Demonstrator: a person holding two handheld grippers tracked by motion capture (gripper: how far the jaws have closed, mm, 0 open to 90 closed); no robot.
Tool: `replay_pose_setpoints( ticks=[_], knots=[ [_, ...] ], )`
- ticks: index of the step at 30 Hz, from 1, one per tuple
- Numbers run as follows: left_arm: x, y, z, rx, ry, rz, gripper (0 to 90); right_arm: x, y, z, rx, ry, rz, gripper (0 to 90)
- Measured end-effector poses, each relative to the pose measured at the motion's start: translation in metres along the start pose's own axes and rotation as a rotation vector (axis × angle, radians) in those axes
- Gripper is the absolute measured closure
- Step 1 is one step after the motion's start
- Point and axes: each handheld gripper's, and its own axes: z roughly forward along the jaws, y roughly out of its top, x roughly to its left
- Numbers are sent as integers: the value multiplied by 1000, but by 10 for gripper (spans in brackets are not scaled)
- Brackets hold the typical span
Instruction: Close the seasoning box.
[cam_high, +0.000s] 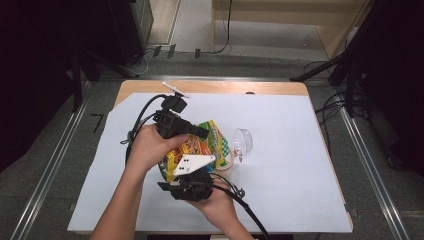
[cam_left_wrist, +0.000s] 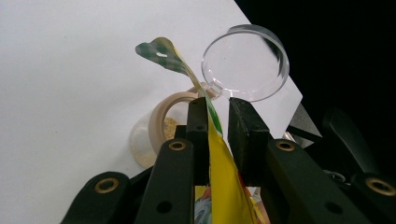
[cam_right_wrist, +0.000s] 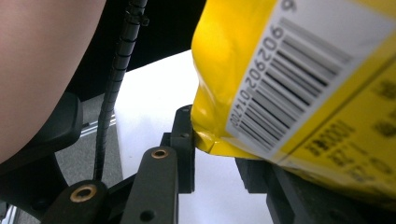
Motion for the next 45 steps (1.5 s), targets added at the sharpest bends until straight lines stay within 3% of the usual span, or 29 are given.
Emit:
replay_pose_setpoints(
  ticks=[12,45],
  knots=[
    [-2,2,0,5,-7,6,791,0,1,-2,-7,12,21,723],
    [-1,2,-2,2,-5,14,786,0,2,0,-22,6,13,721]
  ],
)
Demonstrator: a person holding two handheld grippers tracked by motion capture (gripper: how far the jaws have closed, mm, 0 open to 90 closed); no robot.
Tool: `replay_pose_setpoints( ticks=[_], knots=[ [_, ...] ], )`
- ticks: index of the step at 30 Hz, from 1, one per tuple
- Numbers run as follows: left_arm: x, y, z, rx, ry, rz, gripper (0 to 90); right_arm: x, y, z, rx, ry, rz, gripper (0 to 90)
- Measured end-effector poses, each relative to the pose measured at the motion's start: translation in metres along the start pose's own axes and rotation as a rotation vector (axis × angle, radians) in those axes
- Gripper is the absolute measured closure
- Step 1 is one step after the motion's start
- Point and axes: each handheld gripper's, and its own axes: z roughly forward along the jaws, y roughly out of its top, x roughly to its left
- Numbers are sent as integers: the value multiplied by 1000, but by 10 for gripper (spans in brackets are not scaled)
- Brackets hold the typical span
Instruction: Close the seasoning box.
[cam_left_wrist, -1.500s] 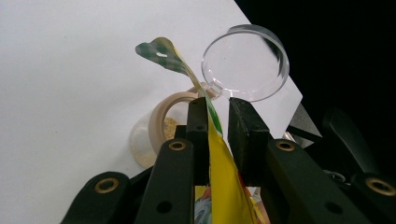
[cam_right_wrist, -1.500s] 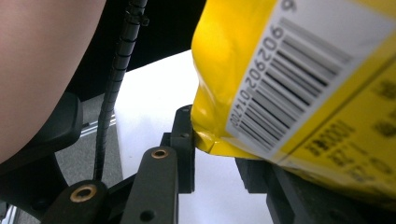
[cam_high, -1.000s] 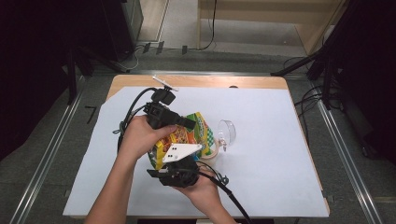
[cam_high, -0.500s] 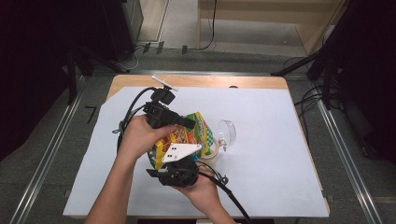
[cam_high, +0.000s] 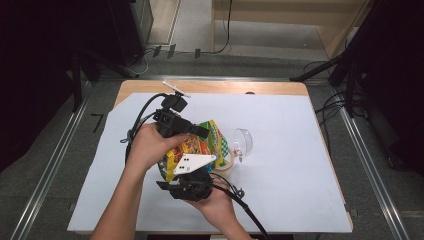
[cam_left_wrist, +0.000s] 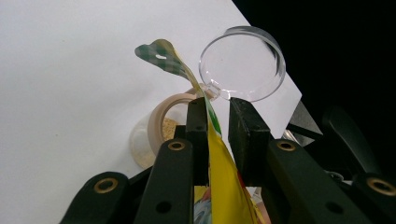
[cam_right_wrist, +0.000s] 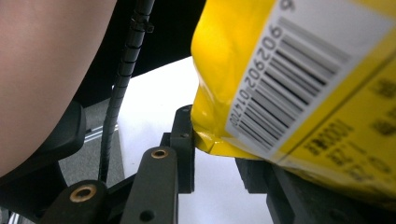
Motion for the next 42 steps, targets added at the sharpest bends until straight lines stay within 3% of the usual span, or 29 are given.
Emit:
replay_pose_setpoints(
  ticks=[42],
  knots=[
    [-1,0,0,-3,9,9,774,3,-3,-1,-26,-16,4,717]
  ],
)
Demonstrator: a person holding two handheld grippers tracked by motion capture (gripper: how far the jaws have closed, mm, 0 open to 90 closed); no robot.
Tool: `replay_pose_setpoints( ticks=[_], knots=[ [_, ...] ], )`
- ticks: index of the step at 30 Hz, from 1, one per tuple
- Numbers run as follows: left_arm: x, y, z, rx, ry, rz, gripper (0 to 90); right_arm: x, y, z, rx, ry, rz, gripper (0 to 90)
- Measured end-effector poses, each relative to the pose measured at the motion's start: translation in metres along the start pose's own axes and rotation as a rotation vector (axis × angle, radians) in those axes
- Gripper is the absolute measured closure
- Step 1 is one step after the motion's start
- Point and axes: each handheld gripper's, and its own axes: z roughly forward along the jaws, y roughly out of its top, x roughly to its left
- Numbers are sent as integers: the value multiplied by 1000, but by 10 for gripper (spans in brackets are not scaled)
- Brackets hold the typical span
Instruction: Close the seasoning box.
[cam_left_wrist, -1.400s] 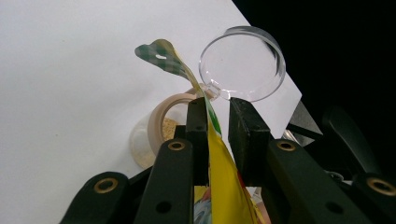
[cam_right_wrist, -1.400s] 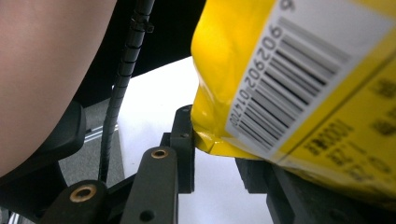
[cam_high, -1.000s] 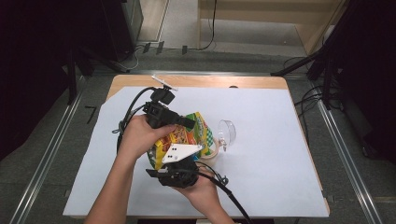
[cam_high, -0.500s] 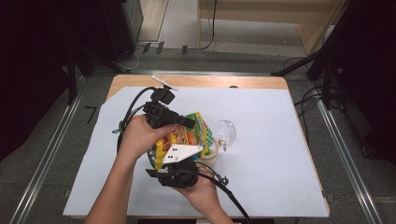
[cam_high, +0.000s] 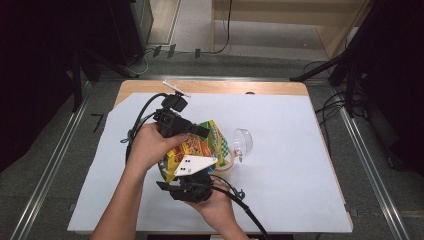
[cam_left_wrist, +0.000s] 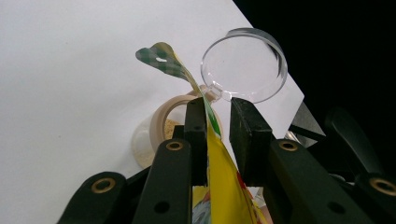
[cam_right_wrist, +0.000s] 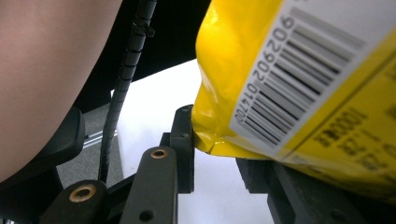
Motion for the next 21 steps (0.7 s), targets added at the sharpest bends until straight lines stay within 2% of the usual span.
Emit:
replay_pose_setpoints(
  ticks=[3,14,21],
  knots=[
    [-1,0,0,-2,2,2,774,0,0,0,2,-4,-8,717],
    [1,0,0,1,3,0,774,0,-1,1,-6,-4,14,717],
    [0,0,1,-2,0,0,775,2,-1,0,-4,-21,2,717]
  ],
)
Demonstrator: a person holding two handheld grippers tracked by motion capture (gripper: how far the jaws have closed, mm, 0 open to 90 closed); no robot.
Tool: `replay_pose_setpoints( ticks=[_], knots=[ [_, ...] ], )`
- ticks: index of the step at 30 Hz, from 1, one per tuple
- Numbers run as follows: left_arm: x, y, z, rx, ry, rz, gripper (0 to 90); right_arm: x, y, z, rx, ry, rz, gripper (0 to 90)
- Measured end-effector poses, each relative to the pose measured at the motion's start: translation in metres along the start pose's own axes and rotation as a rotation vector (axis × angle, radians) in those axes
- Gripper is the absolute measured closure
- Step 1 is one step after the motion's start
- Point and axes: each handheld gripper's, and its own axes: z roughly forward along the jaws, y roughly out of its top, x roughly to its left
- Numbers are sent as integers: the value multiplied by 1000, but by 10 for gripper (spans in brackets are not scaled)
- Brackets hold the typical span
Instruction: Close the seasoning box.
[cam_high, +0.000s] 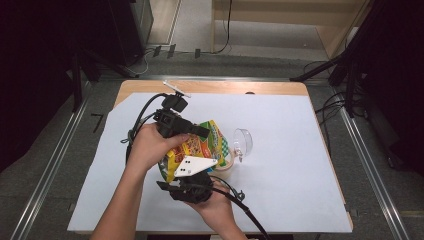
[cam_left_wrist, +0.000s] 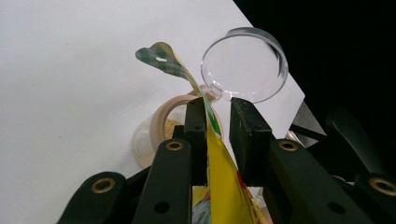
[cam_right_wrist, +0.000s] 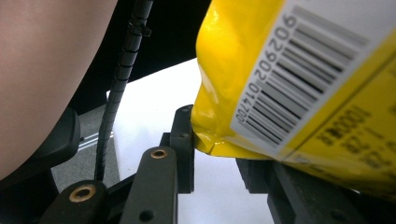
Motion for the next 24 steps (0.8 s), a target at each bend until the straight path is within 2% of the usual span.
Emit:
replay_pose_setpoints(
  ticks=[6,11,14,20,24],
  knots=[
    [1,0,0,-1,2,-1,773,1,0,0,5,-23,-27,716],
    [1,0,-2,-13,4,-5,770,0,2,1,-2,-4,-6,717],
    [0,0,-4,-26,10,-2,774,1,3,1,-5,-8,-5,717],
    [-1,-1,-7,-40,13,1,782,0,6,3,-4,-7,28,710],
    [-3,-2,-11,-51,31,2,793,1,7,8,-12,-19,40,711]
  ],
)
